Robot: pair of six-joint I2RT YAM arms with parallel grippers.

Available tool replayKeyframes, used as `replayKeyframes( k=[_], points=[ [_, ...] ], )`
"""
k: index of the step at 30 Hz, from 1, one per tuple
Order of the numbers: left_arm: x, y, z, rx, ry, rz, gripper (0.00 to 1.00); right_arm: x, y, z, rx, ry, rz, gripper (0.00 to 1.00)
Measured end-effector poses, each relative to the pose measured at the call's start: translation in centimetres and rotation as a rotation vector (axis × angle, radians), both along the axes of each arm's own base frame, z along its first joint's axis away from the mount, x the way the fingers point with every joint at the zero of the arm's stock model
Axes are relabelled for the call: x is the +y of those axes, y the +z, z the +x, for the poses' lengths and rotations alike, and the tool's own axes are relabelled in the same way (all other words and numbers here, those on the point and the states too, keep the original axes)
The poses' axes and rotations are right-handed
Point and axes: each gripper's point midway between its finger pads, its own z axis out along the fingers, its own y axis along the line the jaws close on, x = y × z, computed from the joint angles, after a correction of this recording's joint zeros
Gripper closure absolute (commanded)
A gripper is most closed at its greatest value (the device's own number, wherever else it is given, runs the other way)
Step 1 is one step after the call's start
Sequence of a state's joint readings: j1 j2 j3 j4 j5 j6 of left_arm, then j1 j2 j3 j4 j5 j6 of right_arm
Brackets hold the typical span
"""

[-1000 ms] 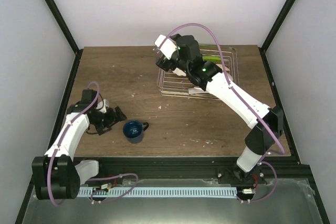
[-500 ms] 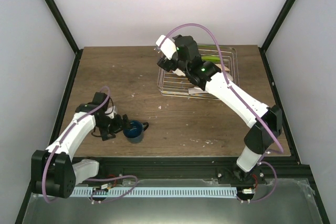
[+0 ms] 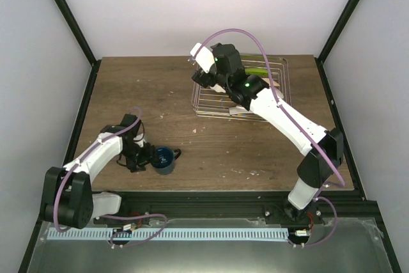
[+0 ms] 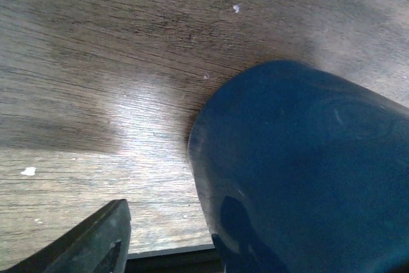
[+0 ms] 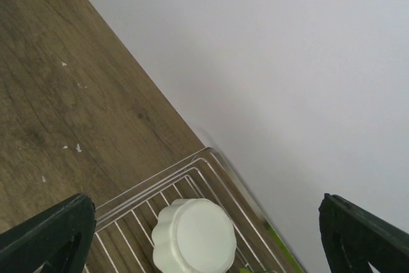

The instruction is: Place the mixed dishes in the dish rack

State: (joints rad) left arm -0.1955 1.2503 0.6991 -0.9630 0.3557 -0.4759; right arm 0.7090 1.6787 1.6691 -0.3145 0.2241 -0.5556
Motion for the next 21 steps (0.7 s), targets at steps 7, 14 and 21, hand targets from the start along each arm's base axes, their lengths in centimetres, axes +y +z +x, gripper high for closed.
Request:
replayKeyframes(
  k=[7, 14, 21],
  points=[
    [-0.4, -0.7, 0.0, 0.033, -0.001, 0.015, 0.51, -0.1, -0.3, 0.2, 0.078, -0.009, 0.055, 0.07],
    [-0.8, -0.8, 1.2, 0.032, 0.019, 0.011, 0.77, -0.1, -1.6, 0.1, 0.177, -0.022, 0.105, 0.08],
    [-1.1, -1.6, 2.5, 0.036, 0.03, 0.021, 0.93, -0.1, -0.5, 1.3, 0.286, -0.032, 0.217, 0.09]
  ],
)
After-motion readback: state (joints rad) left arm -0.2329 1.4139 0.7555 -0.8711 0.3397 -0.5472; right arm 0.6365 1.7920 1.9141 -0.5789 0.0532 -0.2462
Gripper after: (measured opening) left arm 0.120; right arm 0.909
